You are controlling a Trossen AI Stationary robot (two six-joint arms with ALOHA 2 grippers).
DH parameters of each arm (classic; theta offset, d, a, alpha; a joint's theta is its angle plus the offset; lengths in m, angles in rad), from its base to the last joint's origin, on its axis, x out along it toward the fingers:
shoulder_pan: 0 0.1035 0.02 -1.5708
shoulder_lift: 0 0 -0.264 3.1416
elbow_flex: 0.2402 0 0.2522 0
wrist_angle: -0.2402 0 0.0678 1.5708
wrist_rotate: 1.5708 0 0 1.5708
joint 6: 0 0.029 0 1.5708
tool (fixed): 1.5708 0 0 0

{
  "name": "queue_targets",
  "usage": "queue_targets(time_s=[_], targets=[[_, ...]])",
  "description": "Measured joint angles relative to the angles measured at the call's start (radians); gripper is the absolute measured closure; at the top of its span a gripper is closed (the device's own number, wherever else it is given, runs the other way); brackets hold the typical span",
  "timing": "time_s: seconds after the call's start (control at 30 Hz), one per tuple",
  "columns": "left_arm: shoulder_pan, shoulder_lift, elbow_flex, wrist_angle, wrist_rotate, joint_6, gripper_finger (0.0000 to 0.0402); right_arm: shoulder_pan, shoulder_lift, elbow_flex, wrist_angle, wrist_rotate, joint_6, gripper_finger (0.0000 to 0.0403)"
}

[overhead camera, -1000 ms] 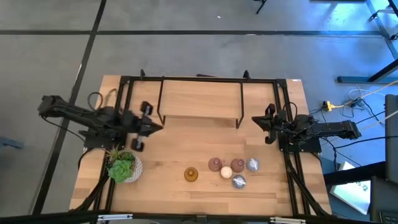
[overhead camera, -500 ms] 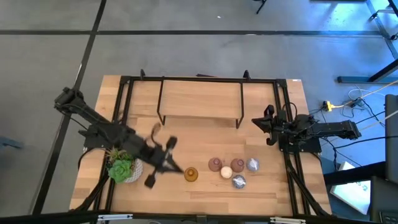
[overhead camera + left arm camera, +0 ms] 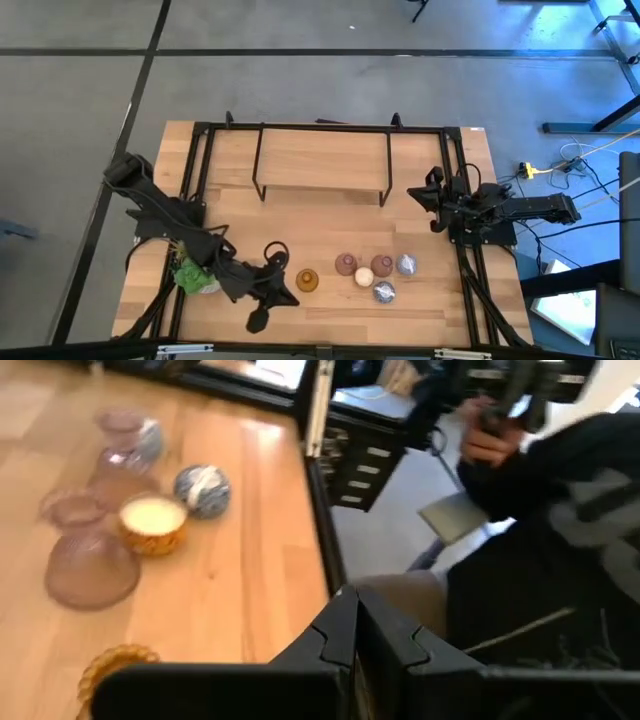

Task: Pick & Place candle stick holders
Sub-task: Put the light blue scented candle on the shelf

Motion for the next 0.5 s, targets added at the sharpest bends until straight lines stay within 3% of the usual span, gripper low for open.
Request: queue_targets(time_s=[0.27,0.5], targets=[[0.057,0.009,0.000,0.008,-0.041,0.081,0.0400,0.000,0.000,0.000,0.022,-0.010,0.118,0.0398],[0.077,0.009,0.000,0.008,-0.149,0.167,0.0400,0.000,0.000,0.000,-0.017,-0.173,0.120,0.0398]])
